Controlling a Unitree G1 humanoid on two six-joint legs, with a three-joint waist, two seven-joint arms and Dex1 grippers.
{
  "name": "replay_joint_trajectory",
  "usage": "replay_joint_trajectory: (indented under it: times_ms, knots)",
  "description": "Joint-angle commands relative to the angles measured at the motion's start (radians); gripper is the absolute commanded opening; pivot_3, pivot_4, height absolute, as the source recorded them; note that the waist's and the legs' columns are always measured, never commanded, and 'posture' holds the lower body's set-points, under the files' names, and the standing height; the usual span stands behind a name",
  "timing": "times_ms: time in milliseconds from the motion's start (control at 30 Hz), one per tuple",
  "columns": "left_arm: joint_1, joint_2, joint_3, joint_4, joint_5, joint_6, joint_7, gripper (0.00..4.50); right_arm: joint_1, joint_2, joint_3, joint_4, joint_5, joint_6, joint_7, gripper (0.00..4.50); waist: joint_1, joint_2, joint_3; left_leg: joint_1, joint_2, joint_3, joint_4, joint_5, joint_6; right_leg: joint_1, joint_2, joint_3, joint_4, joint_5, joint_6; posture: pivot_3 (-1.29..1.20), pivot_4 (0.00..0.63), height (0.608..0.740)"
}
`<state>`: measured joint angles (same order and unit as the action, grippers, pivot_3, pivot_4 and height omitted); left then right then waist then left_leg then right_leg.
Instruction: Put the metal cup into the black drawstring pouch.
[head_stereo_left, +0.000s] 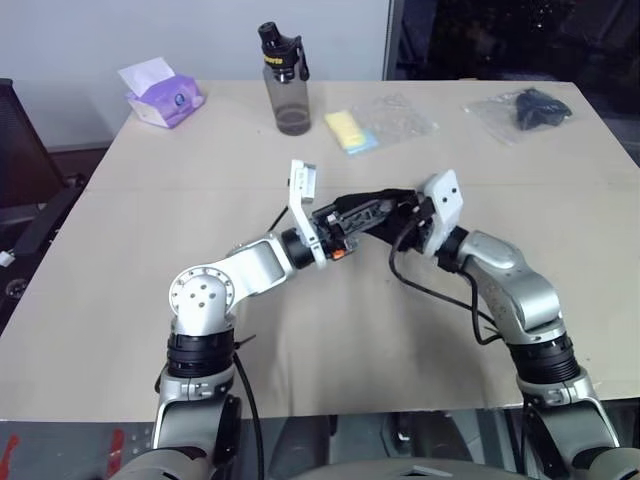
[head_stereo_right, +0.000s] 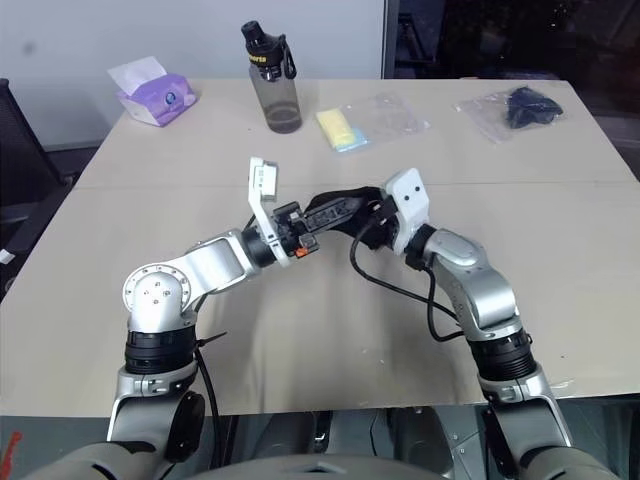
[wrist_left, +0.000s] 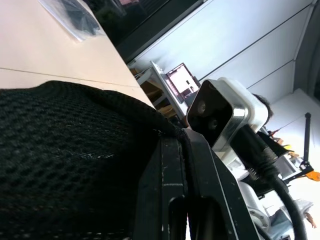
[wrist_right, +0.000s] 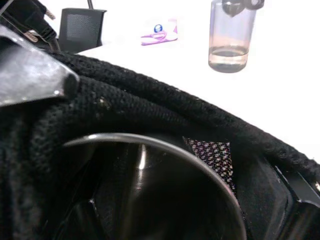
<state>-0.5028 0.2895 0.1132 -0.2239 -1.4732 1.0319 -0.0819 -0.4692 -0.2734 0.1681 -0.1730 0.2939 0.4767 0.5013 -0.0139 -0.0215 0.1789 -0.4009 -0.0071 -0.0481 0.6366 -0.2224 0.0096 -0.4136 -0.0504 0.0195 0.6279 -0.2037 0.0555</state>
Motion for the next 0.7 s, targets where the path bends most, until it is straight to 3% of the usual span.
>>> replay_joint_trajectory:
  times_ms: [33, 467, 500, 533, 700]
  knots:
    - [-0.012, 0.013, 0.094, -0.043, -0.090, -0.061, -0.005, 0.00, 0.013, -0.045, -0.007, 0.046, -0.094, -0.017, -0.045, 3.28, 0.000, 0.000, 0.000, 0.000, 0.000, 0.000, 0.000, 0.000, 0.000, 0.000, 0.000, 0.000, 0.000, 0.000, 0.000, 0.00, 0.150, 0.740]
    - [0.021, 0.047, 0.043, -0.072, -0.110, -0.048, -0.025, 0.00, -0.004, 0.079, -0.004, 0.030, -0.131, 0.024, -0.156, 3.28, 0.000, 0.000, 0.000, 0.000, 0.000, -0.001, 0.000, 0.000, 0.000, 0.000, 0.000, 0.000, 0.000, 0.000, 0.000, 0.00, 0.150, 0.740]
    - [0.023, 0.050, 0.044, -0.070, -0.112, -0.050, -0.028, 0.00, -0.003, 0.082, -0.008, 0.030, -0.131, 0.024, -0.159, 2.67, 0.000, 0.000, 0.000, 0.000, 0.000, -0.001, 0.000, 0.000, 0.000, 0.000, 0.000, 0.000, 0.000, 0.000, 0.000, 0.00, 0.150, 0.740]
    - [0.026, 0.053, 0.045, -0.071, -0.114, -0.052, -0.030, 0.00, -0.002, 0.082, -0.011, 0.029, -0.130, 0.025, -0.161, 2.44, 0.001, 0.000, 0.000, 0.000, 0.000, -0.001, 0.000, 0.000, 0.000, 0.000, 0.000, 0.000, 0.000, 0.000, 0.000, 0.00, 0.150, 0.740]
    - [0.030, 0.063, 0.039, -0.066, -0.107, -0.060, -0.040, 0.00, -0.006, 0.092, -0.024, 0.034, -0.128, 0.022, -0.171, 0.03, 0.001, 0.000, 0.000, 0.000, 0.000, 0.000, 0.000, 0.000, 0.000, 0.000, 0.000, 0.000, 0.000, 0.000, 0.000, 0.00, 0.150, 0.740]
